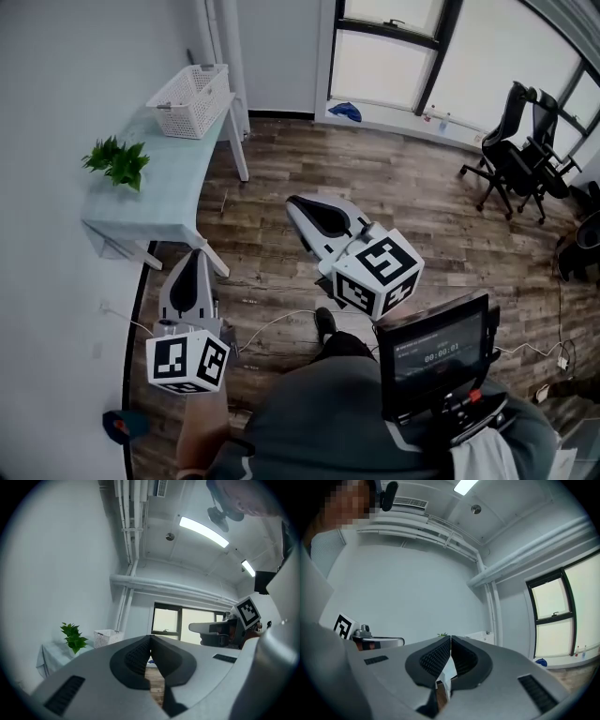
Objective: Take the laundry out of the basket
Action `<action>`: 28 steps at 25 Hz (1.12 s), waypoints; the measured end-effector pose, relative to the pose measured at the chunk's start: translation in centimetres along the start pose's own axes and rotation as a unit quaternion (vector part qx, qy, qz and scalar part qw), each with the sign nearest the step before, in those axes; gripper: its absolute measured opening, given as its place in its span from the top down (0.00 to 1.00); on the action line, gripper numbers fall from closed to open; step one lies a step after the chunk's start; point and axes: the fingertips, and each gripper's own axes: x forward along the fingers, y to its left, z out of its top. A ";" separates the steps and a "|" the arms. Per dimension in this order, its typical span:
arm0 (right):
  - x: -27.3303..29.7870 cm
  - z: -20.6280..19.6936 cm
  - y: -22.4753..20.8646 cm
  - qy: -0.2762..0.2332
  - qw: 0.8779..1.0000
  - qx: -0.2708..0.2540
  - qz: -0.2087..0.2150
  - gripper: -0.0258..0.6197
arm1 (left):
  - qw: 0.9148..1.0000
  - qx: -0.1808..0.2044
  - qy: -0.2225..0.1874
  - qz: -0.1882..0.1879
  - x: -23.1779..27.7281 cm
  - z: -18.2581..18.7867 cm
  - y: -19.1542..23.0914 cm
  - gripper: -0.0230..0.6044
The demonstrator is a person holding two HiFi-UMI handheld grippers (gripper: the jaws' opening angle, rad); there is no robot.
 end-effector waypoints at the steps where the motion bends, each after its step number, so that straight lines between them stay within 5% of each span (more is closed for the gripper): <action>1: 0.4 0.0 -0.6 -0.003 1.000 0.001 0.003 0.93 | 1.000 0.003 -0.001 0.001 0.7 0.0 0.1 0.95; 28: 12.2 0.0 -22.1 -0.003 0.995 0.036 0.090 0.93 | 0.998 0.014 0.019 0.056 24.4 -0.6 0.2 0.95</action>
